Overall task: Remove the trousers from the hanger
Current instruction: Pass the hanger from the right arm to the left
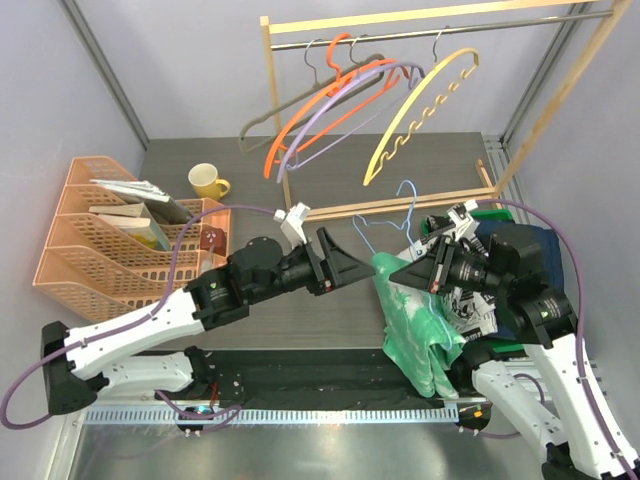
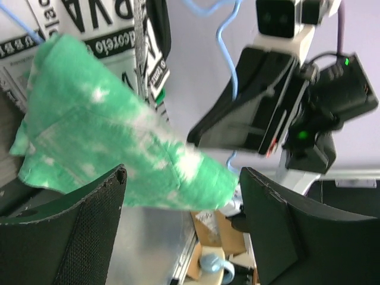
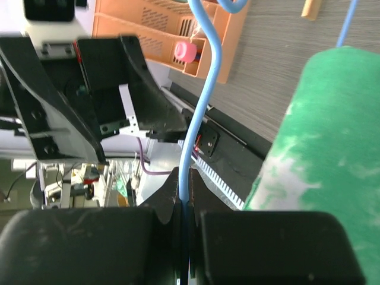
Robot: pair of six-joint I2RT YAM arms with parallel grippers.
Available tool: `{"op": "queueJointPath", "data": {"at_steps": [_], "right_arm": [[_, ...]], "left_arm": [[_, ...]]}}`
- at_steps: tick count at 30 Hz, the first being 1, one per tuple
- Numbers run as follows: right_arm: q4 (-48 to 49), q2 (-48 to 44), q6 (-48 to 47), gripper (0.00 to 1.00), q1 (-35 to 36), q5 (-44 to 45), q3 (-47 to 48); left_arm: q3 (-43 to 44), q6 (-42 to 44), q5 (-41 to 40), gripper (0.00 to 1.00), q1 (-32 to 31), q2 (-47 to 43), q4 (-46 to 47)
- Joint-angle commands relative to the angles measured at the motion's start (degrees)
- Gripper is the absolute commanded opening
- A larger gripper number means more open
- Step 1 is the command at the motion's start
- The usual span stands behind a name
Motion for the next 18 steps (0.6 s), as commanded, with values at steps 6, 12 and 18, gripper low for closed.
{"op": "queueJointPath", "data": {"at_steps": [6, 12, 18], "right_arm": [[10.02, 2.25, 3.08, 0.01, 18.49, 13.27, 0.7], [14.06, 4.09, 4.4, 0.01, 29.13, 21.03, 0.26], [18.55, 7.6, 4.84, 0.01, 37.92, 28.59, 0.78]], "left_arm": [[12.97, 0.84, -7.27, 0.72, -0.61, 10.44, 3.38], [9.81, -2.06, -8.94, 0.67, -1.14, 9.84, 5.22], [7.79, -2.24, -9.56, 0.54, -1.4, 7.56, 4.52]]}}
